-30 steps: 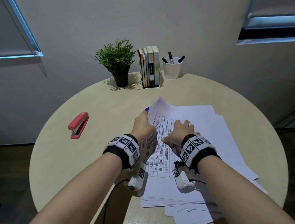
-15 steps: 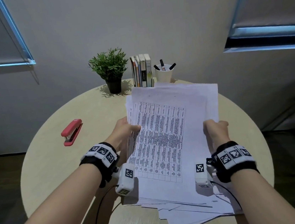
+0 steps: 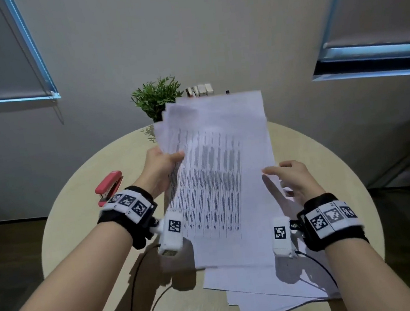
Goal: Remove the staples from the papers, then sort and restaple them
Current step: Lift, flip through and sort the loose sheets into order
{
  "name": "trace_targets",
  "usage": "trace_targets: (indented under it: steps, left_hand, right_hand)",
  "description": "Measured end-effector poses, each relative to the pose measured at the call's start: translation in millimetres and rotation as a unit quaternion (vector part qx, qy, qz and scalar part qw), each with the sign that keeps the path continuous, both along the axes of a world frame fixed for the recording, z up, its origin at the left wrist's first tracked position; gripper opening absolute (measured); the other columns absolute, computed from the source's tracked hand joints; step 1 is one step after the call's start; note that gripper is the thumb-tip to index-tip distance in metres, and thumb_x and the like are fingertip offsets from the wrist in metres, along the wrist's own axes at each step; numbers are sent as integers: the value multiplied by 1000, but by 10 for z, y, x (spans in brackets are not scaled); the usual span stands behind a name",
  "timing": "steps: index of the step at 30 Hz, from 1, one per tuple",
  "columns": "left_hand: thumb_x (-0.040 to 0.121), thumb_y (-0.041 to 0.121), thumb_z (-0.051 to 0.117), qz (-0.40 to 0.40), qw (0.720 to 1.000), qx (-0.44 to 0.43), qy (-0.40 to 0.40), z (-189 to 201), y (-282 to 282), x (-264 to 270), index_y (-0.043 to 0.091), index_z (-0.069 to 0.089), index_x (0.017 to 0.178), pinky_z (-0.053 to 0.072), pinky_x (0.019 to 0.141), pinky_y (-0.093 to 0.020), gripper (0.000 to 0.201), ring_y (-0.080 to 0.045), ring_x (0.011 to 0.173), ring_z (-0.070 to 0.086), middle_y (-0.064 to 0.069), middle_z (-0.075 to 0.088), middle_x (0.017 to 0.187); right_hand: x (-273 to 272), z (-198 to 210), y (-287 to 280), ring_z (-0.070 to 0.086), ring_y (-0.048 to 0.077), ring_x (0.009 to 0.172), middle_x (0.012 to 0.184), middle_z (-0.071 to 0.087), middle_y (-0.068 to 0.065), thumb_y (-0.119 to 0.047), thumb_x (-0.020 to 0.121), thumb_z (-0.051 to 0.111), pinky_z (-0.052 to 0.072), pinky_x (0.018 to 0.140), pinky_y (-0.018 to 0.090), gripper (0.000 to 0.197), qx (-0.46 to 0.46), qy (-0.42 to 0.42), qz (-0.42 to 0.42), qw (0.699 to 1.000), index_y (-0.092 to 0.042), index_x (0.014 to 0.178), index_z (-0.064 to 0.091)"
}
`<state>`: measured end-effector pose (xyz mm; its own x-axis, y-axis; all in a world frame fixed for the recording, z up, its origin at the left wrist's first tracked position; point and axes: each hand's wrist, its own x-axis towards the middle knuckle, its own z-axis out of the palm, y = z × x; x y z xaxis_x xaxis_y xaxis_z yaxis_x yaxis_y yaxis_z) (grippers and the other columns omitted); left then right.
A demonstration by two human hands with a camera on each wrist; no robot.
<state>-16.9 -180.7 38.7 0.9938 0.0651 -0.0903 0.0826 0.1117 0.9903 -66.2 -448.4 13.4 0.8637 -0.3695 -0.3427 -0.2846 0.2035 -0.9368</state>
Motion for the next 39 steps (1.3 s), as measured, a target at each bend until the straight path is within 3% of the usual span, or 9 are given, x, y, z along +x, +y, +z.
trace_targets:
  steps: [5,8,11,14,17,21,25,30,39]
  left_hand:
    - [93,-3,53,75,988,-126,-43,419,195,54,-4,63,91,51,47,-19,10,-11,53,66,-3,69,64]
    - [93,-3,52,77,983,-160,-46,459,144,54,-7,63,96,54,50,-23,12,-18,61,67,-9,68,74]
    - [92,-5,52,84,979,-182,-34,384,90,-4,-5,61,95,55,51,-22,10,-15,62,71,-11,70,80]
    - [93,-5,49,100,961,-257,-14,244,151,-28,-1,57,117,60,78,-40,26,-26,95,71,-17,69,108]
    - [92,-2,51,127,946,-298,31,56,236,-2,-4,53,124,56,84,-50,33,-32,101,68,-19,68,113]
    - [93,-2,49,104,945,-302,75,-111,200,-46,-9,54,113,58,76,-46,22,-33,96,67,-19,70,102]
    - [88,-7,51,61,971,-225,50,-192,365,-12,-2,57,113,56,86,-40,27,-31,103,66,-18,70,107]
    - [82,-4,66,11,1000,2,3,-193,509,2,7,61,104,54,55,-28,25,-21,73,68,-10,69,94]
    - [78,5,73,-25,992,92,-81,-98,641,17,2,63,114,59,73,-35,38,-25,94,68,-11,70,106]
  right_hand:
    - [-55,-123,-15,56,29,107,127,56,14,-45,74,80,52,90,43,64,-7,-6,-67,998,-12,120,50]
    - [-101,-145,240,67,27,87,99,71,13,-38,76,78,53,85,45,39,175,-34,-9,984,-15,101,59]
    - [-92,-115,446,71,26,91,96,75,10,-23,60,86,54,89,44,59,276,-55,32,959,-5,112,68]
    - [-3,-209,351,72,28,74,89,73,13,-17,78,74,60,67,39,35,333,-45,-27,941,-6,110,67]
    - [-17,-289,319,70,34,98,115,69,16,-10,46,93,56,82,50,85,364,-37,-41,930,-15,125,61]
    - [54,-300,336,65,31,104,88,75,14,13,70,69,45,106,41,15,161,-5,-19,987,0,67,74]
    - [64,-174,162,50,13,56,49,54,-2,18,72,60,42,57,22,22,-42,-68,-96,992,-2,82,60]
    - [-11,71,-19,54,13,59,77,60,8,19,71,60,42,55,18,27,-121,-198,-125,965,-6,80,63]
    - [-75,239,-84,54,-11,47,64,61,-7,23,78,54,45,53,9,35,-98,-268,-87,954,-12,75,56]
